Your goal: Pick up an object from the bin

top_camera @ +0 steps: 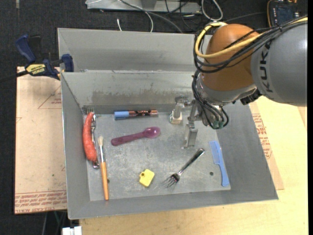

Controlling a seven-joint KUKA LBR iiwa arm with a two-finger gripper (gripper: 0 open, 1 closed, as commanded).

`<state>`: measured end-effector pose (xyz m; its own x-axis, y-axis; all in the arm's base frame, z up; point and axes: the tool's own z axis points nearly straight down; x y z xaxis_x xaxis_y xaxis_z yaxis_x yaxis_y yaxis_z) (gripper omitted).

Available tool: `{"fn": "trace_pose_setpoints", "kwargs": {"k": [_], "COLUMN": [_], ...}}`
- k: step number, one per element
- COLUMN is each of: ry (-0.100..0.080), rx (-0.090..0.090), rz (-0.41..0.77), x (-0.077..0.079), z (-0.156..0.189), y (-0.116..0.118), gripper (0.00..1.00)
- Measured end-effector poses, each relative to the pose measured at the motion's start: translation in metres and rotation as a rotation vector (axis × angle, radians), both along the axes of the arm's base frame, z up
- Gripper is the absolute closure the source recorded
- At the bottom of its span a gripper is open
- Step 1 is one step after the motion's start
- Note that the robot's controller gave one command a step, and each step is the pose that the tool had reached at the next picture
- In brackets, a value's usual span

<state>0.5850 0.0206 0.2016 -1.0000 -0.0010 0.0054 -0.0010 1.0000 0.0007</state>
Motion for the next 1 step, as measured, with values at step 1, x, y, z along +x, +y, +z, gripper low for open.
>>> {"fn": "trace_pose_setpoints", "kwargs": {"k": [1], "ry": [-0.007], "rx": [0.0], "rz": [-0.001], "x": [0.0016], "z": [0.0035], "y": [-0.0001], "gripper": [0.0]}}
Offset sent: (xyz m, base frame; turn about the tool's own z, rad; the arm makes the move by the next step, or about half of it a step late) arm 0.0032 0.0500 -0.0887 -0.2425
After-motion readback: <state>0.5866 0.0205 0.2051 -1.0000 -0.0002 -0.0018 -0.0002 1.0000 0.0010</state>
